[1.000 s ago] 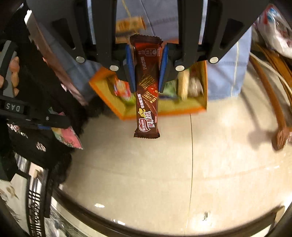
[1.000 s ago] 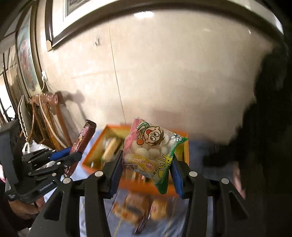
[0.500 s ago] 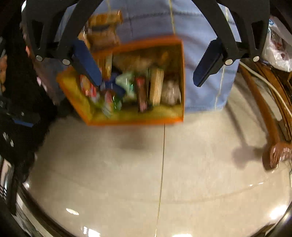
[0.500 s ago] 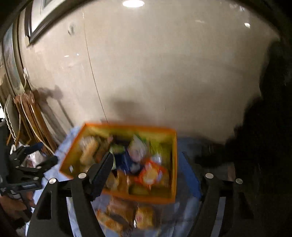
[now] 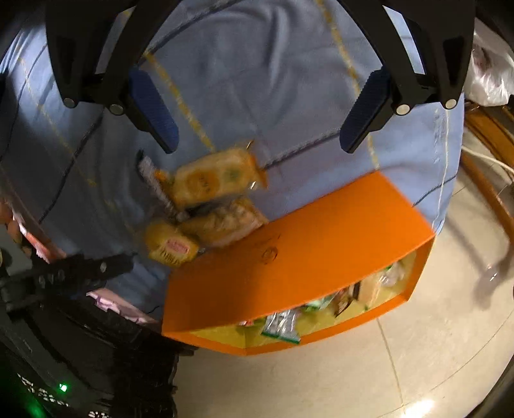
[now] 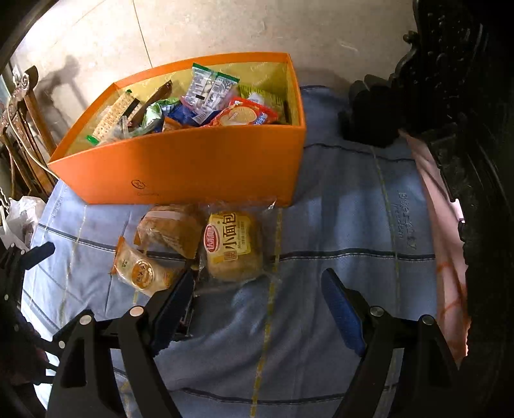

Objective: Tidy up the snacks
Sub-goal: 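Grasp the bread roll packet with the left tool while the right tool grasps the yellow bread packet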

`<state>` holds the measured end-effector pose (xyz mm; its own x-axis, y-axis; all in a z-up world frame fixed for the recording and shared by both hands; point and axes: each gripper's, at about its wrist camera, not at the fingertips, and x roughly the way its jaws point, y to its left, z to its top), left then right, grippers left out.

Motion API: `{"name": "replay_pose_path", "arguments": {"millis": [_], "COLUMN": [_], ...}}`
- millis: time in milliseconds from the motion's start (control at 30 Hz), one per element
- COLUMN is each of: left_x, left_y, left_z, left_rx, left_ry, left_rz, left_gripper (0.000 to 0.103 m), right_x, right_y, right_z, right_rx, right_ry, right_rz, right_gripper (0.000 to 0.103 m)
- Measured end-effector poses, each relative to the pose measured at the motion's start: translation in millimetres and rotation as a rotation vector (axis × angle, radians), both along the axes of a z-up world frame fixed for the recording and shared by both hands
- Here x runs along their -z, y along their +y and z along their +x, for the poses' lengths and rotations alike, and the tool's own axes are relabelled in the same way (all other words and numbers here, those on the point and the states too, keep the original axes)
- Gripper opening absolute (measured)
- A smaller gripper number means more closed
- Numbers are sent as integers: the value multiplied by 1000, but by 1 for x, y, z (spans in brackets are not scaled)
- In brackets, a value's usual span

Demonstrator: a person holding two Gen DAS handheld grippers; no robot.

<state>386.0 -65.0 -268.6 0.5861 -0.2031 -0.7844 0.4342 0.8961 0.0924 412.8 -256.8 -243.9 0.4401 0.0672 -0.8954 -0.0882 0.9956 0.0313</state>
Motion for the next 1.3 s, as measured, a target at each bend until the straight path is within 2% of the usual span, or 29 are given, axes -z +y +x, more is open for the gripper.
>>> {"name": "replay_pose_path", "arguments": {"millis": [200, 467, 733, 900, 1000, 1067, 1100, 1133, 1167, 1200, 1300], "left_x": [17, 42, 62, 72, 75, 75, 75, 74, 72, 71, 68], "left_y": [-16, -55, -56, -43, -39, -34, -33, -31, -26, -18, -8], "left_z": [31, 34, 56, 66, 65, 63, 62, 61, 58, 51, 43], "left_rx": [-102, -32, -101, -174, -177, -178, -168, -156, -156, -156, -151], "left_ry": [52, 71, 112, 174, 164, 160, 164, 163, 141, 131, 132], "left_rz": [-19, -2, 14, -71, -97, -108, -107, -107, -110, -116, -139], "left_gripper": [98, 98, 99, 99, 99, 99, 99, 98, 83, 76, 73], "right_x": [3, 18, 32, 43, 56, 59, 60, 62, 63, 62, 59], "right_y": [5, 1, 4, 22, 31, 28, 25, 23, 27, 30, 29], "right_z": [11, 17, 36, 43, 44, 44, 45, 46, 43, 38, 22], "right_rx": [-21, -32, -31, -72, -88, -54, -41, -39, -66, -100, -115], "right_ry": [2, 26, 38, 48, 52, 50, 66, 86, 85, 81, 63], "right_rz": [-13, -5, -25, -61, -86, -64, -28, -31, -65, -77, -51], "right_gripper": [82, 82, 82, 82, 86, 85, 67, 53, 52, 51, 50]}}
